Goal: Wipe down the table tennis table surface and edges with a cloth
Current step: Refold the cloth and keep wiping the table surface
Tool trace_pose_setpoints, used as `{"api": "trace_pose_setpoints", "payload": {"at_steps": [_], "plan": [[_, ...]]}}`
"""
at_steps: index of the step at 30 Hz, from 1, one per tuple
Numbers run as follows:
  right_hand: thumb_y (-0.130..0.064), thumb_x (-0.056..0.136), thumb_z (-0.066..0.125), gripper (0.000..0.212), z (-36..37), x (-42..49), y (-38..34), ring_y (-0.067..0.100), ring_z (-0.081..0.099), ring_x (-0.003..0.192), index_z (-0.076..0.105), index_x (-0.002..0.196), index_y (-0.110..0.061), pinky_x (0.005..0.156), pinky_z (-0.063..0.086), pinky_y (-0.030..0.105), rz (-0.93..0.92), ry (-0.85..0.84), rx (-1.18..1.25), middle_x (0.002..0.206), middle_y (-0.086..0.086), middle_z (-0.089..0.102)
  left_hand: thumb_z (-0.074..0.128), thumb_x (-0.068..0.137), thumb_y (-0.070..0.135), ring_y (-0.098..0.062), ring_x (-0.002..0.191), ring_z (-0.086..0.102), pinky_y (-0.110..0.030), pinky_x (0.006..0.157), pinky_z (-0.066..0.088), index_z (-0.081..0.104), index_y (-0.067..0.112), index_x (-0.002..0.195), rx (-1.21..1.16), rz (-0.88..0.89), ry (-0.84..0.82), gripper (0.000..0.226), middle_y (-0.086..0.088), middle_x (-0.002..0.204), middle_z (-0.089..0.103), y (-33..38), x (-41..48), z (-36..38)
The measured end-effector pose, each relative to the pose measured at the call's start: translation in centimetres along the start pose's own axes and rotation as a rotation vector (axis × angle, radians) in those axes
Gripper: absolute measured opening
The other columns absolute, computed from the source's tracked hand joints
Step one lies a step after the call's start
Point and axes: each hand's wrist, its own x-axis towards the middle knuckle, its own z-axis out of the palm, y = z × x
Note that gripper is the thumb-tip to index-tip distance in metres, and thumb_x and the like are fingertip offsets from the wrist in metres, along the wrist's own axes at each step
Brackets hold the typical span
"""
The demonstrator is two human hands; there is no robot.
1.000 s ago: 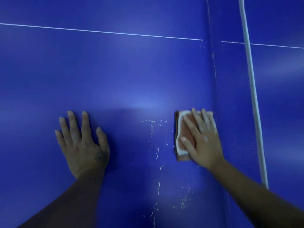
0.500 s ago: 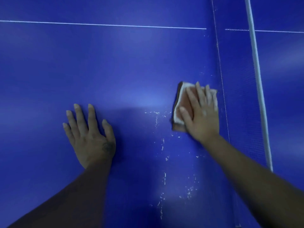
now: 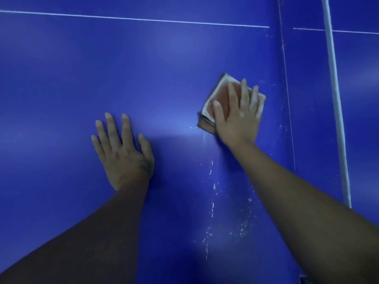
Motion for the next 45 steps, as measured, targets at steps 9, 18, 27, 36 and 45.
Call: {"api": "trace_pose_setpoints", "payload": {"at_steps": [9, 18, 27, 36, 45], "plan": [[-0.059, 0.106, 0.053, 0.065, 0.8, -15.4, -1.8, 0.036, 0.014, 0.165, 0.044, 0.163, -0.029, 0.13, 0.015, 0.064, -0.498, -0.054, 0.101, 0.178, 0.003, 0.021, 0.046, 0.112, 0.041, -0.042, 0.165, 0.024, -0.059, 0.135, 0.015, 0.047, 0.014, 0.165, -0.034, 0.024, -0.009, 0.059, -0.017, 0.176, 0.031, 0.0, 0.0, -0.7], [-0.057, 0.104, 0.059, 0.065, -0.8, -10.2, 1.6, 0.04, 0.024, 0.162, 0.052, 0.159, -0.024, 0.13, 0.017, 0.064, -0.678, -0.13, 0.085, 0.174, 0.007, 0.033, 0.039, 0.114, 0.047, -0.033, 0.17, 0.01, -0.06, 0.135, 0.015, 0.028, 0.024, 0.173, 0.028, 0.132, -0.172, 0.065, -0.007, 0.183, 0.016, -4.4, -12.7, -4.5], [-0.063, 0.109, 0.039, 0.067, -2.2, 4.7, 7.7, 0.035, 0.013, 0.166, 0.037, 0.166, -0.028, 0.133, 0.007, 0.059, -0.456, -0.084, -0.05, 0.178, 0.001, 0.022, 0.03, 0.111, 0.054, -0.032, 0.17, 0.01, -0.058, 0.136, 0.009, 0.027, 0.029, 0.174, 0.084, 0.062, -0.217, 0.067, -0.004, 0.184, 0.012, -5.4, -18.1, -4.5], [-0.06, 0.107, 0.05, 0.069, -2.2, -14.1, 12.2, 0.036, 0.011, 0.166, 0.039, 0.166, -0.026, 0.13, 0.013, 0.066, -0.487, -0.119, 0.024, 0.179, 0.001, 0.018, 0.035, 0.108, 0.05, -0.031, 0.17, 0.006, -0.059, 0.136, 0.008, 0.025, 0.029, 0.174, 0.07, 0.013, -0.28, 0.071, -0.002, 0.184, 0.007, -5.0, -18.3, -5.1], [-0.059, 0.108, 0.049, 0.068, -3.1, 2.6, 9.4, 0.038, 0.014, 0.165, 0.041, 0.165, -0.023, 0.132, 0.012, 0.062, -0.65, -0.168, 0.018, 0.178, 0.005, 0.024, 0.035, 0.108, 0.049, -0.033, 0.17, 0.009, -0.06, 0.136, 0.009, 0.027, 0.027, 0.174, 0.05, 0.036, -0.264, 0.07, -0.004, 0.184, 0.011, -5.4, -18.4, -4.8]]}}
